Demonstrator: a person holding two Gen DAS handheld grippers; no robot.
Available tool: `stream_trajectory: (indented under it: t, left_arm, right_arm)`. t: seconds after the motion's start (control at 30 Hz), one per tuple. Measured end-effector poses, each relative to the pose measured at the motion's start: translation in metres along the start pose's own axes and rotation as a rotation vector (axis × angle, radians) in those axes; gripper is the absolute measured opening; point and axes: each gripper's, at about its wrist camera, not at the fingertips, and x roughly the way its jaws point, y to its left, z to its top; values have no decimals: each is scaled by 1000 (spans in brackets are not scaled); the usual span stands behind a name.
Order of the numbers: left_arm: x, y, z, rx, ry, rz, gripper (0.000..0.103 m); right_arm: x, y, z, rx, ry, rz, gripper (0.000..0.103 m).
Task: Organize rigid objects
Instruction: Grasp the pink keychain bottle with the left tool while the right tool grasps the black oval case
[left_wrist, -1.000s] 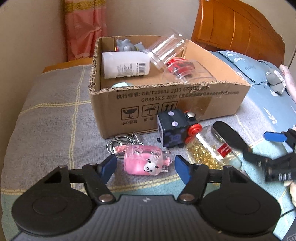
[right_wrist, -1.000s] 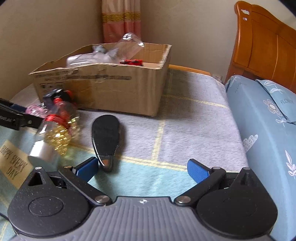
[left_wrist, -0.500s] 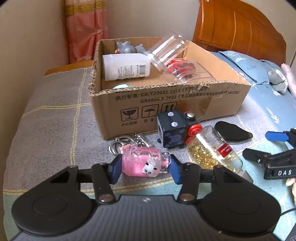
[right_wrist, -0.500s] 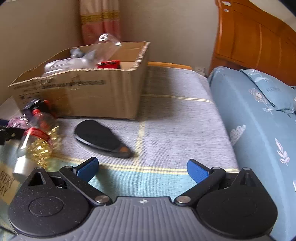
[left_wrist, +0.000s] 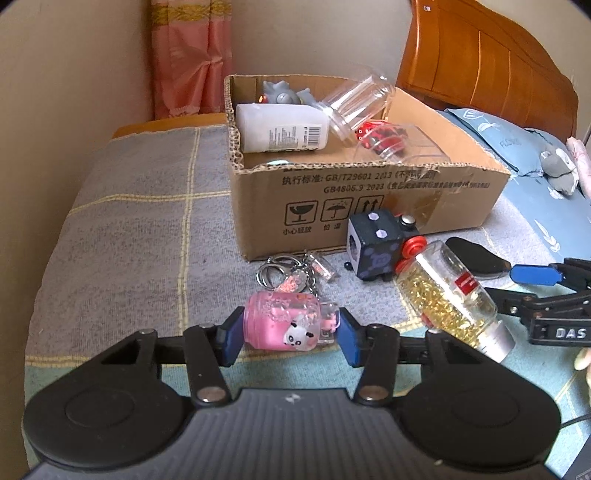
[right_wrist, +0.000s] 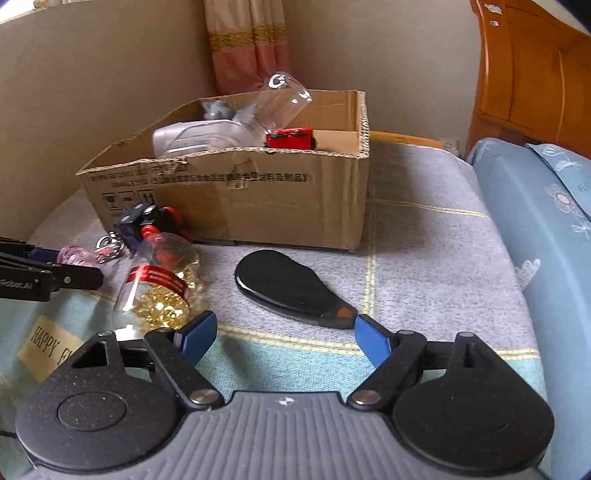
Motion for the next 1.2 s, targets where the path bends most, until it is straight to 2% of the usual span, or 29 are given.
stream_trajectory:
  t: [0.1,0.17,0.43,0.53,0.63,1.0,1.13,1.2]
  left_arm:
    - [1,1,0,2,1,-9,51]
    - [2,2,1,0,-1,-15,51]
    - [1,4,0,0,0,-23,51]
    - [1,3,0,12,-1,-20,51]
    - [1,3,0,16,0,-20,51]
    - [1,2,1,31,9,-22,51]
    - [2,2,2,42,15,-30,51]
    - [2,3,2,44,19,-35,51]
  right_arm:
    - [-7,-1,0,18,6,78,80]
    - [-4,0,1,24,7,87,80]
    - [6,-10,11,46,-4,-17,81]
    - [8,-7,4,29,2,-52,94]
    - [12,-1,2,2,-8,-73,98]
    - [30,14,17,-4,-29,-36,98]
    - [28,10,19,-7,-29,-35,92]
    - [28,9,19,-24,-24,-26,92]
